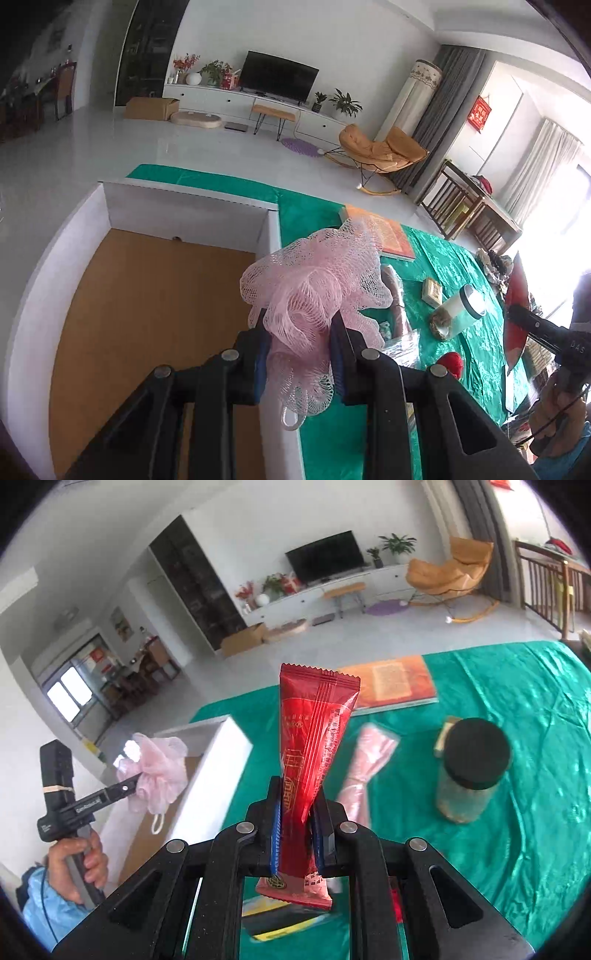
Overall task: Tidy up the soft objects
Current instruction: 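Grasp the pink mesh loofah with the left tool while the right tool lifts the packet, then lower both held items into the white box and open both tools, then move the right tool toward the red yarn balls while the left tool returns to the table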
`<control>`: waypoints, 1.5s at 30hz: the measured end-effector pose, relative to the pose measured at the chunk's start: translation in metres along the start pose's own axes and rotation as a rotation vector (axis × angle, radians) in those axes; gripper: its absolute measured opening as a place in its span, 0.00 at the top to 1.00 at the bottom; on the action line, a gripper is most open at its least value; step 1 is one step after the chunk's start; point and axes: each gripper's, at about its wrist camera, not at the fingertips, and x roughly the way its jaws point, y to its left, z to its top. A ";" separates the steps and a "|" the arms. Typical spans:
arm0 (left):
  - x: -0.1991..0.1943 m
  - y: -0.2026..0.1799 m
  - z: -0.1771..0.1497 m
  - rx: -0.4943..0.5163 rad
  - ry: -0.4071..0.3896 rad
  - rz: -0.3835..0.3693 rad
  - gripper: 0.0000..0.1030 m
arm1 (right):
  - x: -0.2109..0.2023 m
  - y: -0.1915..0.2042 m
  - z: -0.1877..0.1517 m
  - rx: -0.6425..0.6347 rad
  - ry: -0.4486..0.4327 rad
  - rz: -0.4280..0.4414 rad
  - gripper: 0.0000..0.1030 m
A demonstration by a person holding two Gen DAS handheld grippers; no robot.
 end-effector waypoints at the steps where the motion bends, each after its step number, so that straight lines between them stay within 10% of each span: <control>1: -0.011 0.013 -0.005 0.003 -0.004 0.048 0.73 | 0.008 0.025 -0.003 -0.009 0.017 0.063 0.86; 6: -0.043 0.070 -0.042 -0.023 0.016 0.258 0.71 | 0.060 0.138 -0.025 -0.078 0.139 0.301 0.86; 8: -0.043 0.089 -0.061 -0.060 0.047 0.339 0.49 | 0.086 0.168 -0.040 -0.086 0.192 0.362 0.83; 10: -0.044 0.108 -0.083 -0.099 0.053 0.391 0.19 | 0.113 0.188 -0.057 -0.091 0.239 0.403 0.73; 12: -0.045 0.114 -0.094 -0.126 0.036 0.418 0.15 | 0.130 0.193 -0.071 -0.106 0.275 0.416 0.31; 18: -0.039 0.077 -0.104 -0.061 -0.027 0.334 0.15 | 0.114 0.132 -0.091 -0.139 0.174 0.192 0.31; 29: 0.004 -0.110 -0.152 0.187 0.052 -0.128 0.15 | 0.042 -0.087 -0.137 -0.061 -0.030 -0.492 0.31; 34: 0.049 -0.154 -0.198 0.256 0.166 -0.091 0.15 | 0.031 -0.117 -0.164 -0.104 -0.059 -0.630 0.31; 45: 0.129 -0.173 -0.222 0.384 0.230 0.052 0.12 | 0.026 -0.156 -0.167 0.108 0.015 -0.615 0.30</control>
